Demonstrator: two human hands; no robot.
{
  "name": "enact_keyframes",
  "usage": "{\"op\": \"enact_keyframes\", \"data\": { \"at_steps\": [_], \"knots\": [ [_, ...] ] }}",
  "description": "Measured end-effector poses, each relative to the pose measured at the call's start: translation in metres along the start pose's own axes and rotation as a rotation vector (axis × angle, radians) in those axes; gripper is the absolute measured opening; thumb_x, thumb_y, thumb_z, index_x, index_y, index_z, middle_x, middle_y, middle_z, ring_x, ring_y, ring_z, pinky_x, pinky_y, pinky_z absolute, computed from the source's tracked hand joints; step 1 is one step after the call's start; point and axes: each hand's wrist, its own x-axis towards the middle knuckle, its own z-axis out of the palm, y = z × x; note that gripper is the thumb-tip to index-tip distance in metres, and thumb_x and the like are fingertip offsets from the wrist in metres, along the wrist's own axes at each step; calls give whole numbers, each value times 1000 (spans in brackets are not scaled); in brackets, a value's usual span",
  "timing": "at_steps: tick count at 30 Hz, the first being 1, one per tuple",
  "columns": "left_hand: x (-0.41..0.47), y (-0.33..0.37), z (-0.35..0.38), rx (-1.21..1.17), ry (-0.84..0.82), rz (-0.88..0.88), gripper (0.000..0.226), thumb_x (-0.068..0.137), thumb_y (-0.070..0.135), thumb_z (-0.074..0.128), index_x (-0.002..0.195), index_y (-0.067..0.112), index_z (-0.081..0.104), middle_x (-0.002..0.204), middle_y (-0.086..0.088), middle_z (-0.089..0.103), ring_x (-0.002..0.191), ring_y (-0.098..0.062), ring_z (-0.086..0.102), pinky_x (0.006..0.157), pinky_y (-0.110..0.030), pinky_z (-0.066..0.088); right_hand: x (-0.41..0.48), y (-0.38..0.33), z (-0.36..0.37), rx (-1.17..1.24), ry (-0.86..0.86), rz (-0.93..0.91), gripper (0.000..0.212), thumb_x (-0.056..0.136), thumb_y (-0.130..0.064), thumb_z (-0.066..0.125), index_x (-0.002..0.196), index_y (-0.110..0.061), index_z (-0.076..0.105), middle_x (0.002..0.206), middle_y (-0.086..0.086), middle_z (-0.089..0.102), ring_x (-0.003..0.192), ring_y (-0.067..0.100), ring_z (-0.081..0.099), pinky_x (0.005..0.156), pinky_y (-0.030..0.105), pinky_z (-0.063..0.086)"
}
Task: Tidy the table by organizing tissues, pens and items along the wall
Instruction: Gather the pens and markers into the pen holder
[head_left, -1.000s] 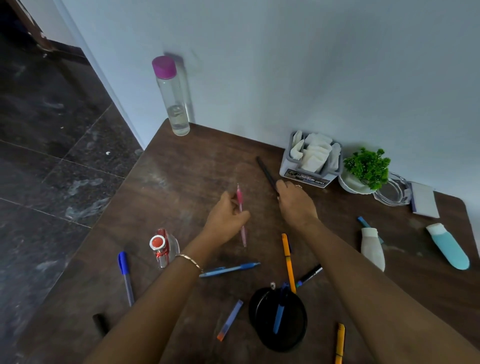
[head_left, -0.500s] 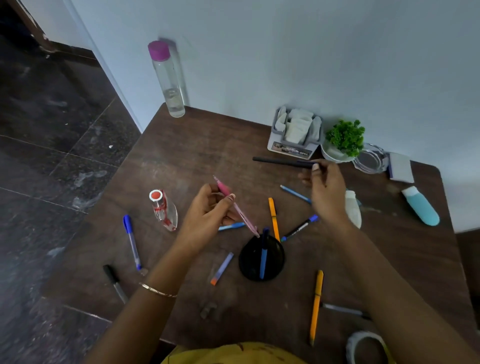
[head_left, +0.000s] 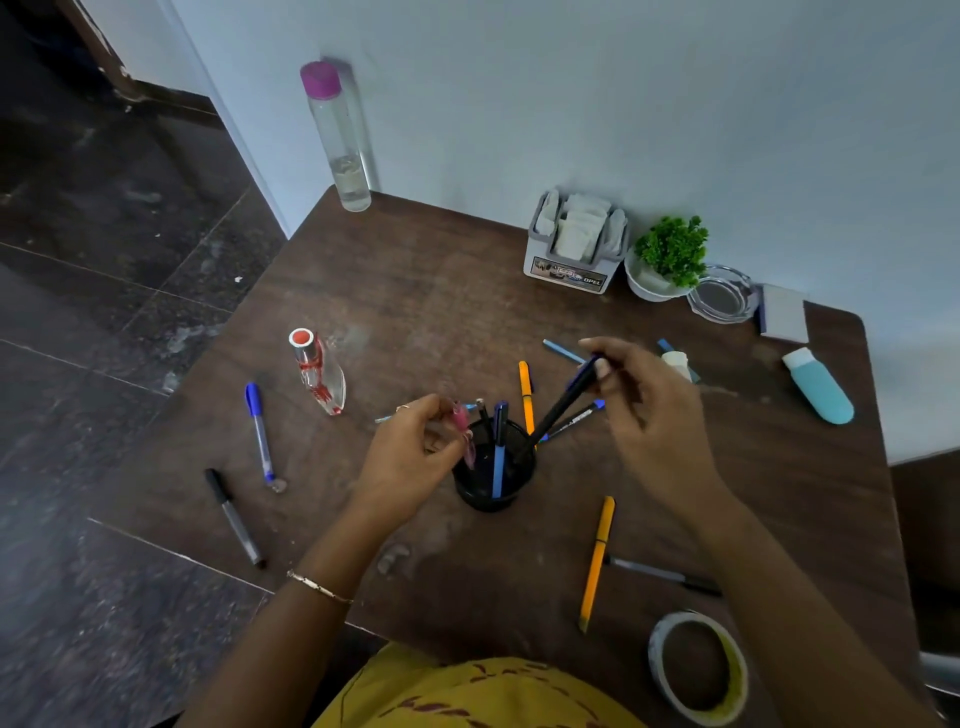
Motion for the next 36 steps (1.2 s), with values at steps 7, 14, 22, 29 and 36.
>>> {"op": "enact_keyframes", "data": {
  "at_steps": [7, 14, 22, 29, 36],
  "knots": [
    [1, -4, 7, 195, 31, 11, 11, 81, 16, 67, 89, 22, 64, 88, 6, 60, 71, -4, 58, 67, -24, 50, -11, 3, 31, -209, -221, -162, 23, 95, -15, 55, 116, -13, 64, 105, -2, 67, 95, 9, 62, 80, 26, 51],
    [7, -6, 12, 220, 24, 17, 16, 77, 18, 68, 91, 23, 63, 90, 8, 58, 74, -7, 59, 71, -33, 53, -1, 12, 54, -299, -373, -112, 22, 92, -19, 58, 113, -16, 64, 106, -3, 66, 101, 10, 59, 86, 16, 39],
    [22, 2, 12, 240, -47, 90, 32, 79, 16, 69, 110, 22, 62, 101, 13, 60, 85, -5, 58, 74, -24, 48, 3, 24, 67, -269, -464, -4, 38, 86, -33, 65, 122, -26, 58, 115, -10, 64, 109, 10, 55, 85, 18, 37],
    [31, -1, 9, 228, -73, 117, 22, 79, 16, 68, 101, 21, 69, 93, 4, 68, 79, -7, 63, 73, -32, 54, -1, 26, 72, -206, -382, 29, 41, 78, -31, 74, 116, -28, 61, 107, -12, 67, 102, 7, 59, 84, 23, 47],
    [34, 2, 5, 226, -63, 185, 21, 77, 13, 71, 95, 23, 72, 86, 7, 64, 82, -9, 61, 74, -34, 54, 3, 23, 68, -152, -342, -3, 38, 77, -22, 75, 113, -22, 63, 104, -9, 69, 96, 10, 63, 83, 35, 53]
  ]
}}
